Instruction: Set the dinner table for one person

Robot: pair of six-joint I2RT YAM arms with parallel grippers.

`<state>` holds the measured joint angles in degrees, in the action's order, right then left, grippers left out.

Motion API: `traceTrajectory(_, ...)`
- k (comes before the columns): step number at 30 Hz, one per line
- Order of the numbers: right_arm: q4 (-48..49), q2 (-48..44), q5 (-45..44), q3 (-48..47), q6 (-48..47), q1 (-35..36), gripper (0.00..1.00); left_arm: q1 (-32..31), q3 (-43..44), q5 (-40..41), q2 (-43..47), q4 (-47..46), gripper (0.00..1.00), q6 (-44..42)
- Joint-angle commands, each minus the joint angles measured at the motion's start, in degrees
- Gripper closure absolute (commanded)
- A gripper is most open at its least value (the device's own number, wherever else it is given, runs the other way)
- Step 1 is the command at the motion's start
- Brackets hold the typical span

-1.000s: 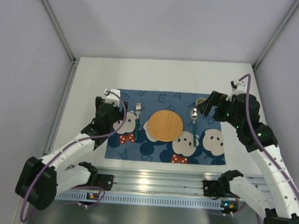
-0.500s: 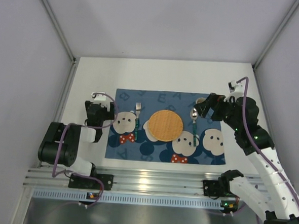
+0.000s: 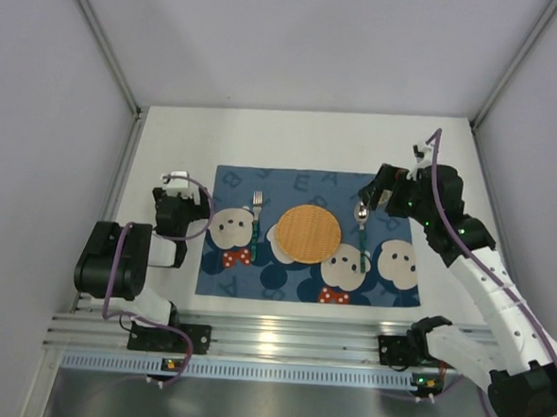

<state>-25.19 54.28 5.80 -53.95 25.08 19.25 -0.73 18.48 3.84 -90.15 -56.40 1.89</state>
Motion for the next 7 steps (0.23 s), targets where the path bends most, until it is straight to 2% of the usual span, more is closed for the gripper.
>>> traceTrajectory(1,-0.21,2.05,-8.7,-4.75,-2.65,0.0,0.0,0.29,-0.11,-1.2,0.24,-5.47,0.02,1.01)
traceTrajectory(7,1.9,4.25,-15.37,-4.85,-6.27,-0.08,0.0,0.2,-0.11,-1.2,0.24,-5.56,0.02,0.92)
